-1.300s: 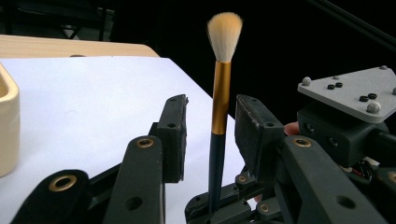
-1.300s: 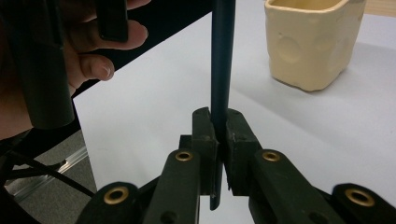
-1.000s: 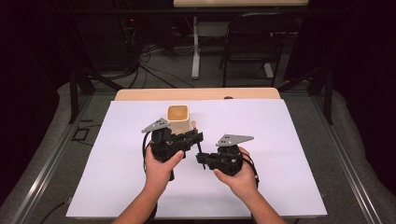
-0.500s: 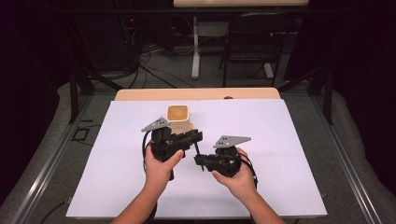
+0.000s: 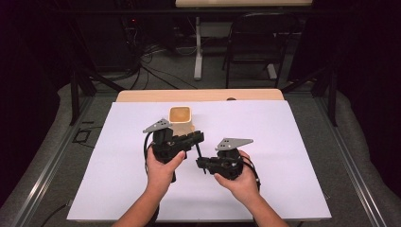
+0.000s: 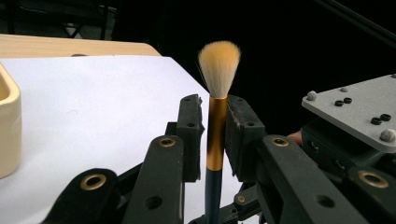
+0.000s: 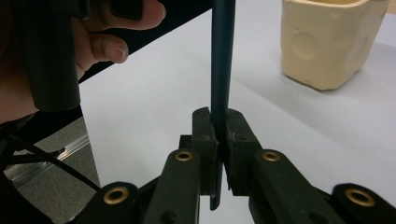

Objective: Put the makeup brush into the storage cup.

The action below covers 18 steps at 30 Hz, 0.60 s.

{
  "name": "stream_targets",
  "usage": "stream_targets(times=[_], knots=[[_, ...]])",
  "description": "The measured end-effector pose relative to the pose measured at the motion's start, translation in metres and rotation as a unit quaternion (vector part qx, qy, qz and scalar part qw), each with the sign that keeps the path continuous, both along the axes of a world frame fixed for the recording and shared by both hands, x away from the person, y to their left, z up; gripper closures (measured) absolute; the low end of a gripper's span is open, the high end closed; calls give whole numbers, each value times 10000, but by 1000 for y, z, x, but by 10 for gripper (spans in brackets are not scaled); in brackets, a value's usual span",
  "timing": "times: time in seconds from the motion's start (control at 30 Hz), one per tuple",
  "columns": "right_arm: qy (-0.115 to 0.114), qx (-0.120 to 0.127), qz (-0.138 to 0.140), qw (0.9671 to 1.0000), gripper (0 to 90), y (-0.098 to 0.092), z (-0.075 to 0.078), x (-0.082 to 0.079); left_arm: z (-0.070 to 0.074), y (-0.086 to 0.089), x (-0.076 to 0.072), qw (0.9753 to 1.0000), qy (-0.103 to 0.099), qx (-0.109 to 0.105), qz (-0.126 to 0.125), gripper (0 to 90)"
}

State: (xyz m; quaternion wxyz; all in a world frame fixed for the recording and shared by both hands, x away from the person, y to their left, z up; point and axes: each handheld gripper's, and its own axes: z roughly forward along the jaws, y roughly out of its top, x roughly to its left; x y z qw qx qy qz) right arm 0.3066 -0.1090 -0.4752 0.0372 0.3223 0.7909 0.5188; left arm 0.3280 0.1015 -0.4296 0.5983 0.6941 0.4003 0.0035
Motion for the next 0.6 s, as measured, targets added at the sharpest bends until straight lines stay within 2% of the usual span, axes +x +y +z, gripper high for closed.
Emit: stream_targets(times=[0.27,0.5,0.6], knots=[[61,-16,31,10000,844,-1,-1,1,0,-1,-1,10000,-10,54,13,821],[92,-44,32,9999,844,-1,0,1,0,-1,0,10000,21,82,-12,830],[76,18,31,10000,844,0,-1,1,0,-1,0,10000,20,80,-13,831]])
